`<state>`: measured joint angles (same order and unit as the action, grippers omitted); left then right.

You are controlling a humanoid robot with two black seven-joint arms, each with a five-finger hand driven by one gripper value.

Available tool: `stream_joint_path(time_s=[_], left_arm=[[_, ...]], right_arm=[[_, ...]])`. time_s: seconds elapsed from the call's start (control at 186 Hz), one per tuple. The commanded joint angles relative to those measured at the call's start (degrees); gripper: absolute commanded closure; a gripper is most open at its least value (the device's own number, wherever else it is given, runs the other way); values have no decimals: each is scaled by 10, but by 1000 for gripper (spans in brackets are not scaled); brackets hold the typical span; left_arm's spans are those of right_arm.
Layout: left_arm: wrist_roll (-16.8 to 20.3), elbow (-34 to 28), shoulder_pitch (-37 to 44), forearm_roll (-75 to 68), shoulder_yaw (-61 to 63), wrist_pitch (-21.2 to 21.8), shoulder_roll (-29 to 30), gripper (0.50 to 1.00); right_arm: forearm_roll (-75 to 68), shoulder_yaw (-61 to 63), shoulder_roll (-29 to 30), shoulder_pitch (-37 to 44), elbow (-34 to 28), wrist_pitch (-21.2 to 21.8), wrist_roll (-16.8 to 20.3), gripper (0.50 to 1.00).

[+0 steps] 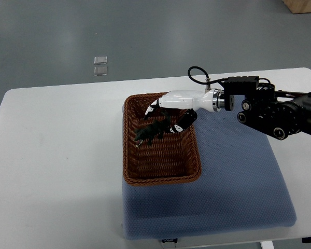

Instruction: Place crocodile in brown basket with right hand

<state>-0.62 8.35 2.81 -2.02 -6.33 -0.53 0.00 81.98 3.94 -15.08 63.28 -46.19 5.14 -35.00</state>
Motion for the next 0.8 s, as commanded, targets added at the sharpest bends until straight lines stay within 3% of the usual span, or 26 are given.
stream_joint_path(time_s=[0.0,0.286,0.442,0.706,0.792], left_arm=[[0,0,0,0,0,0,0,500],[0,0,0,0,0,0,0,500],[0,0,0,0,0,0,0,500],[0,0,0,0,0,0,0,500],[0,0,0,0,0,0,0,500]], right_arm=[[-4,0,0,-9,4,0,0,570],[-11,22,-8,-7,4,-10,0,570],[-47,101,-18,-13,4,22,3,572],[-362,155,-71,-44,19,102,58,572],[-464,156,-73,-56,40,105,85,572]])
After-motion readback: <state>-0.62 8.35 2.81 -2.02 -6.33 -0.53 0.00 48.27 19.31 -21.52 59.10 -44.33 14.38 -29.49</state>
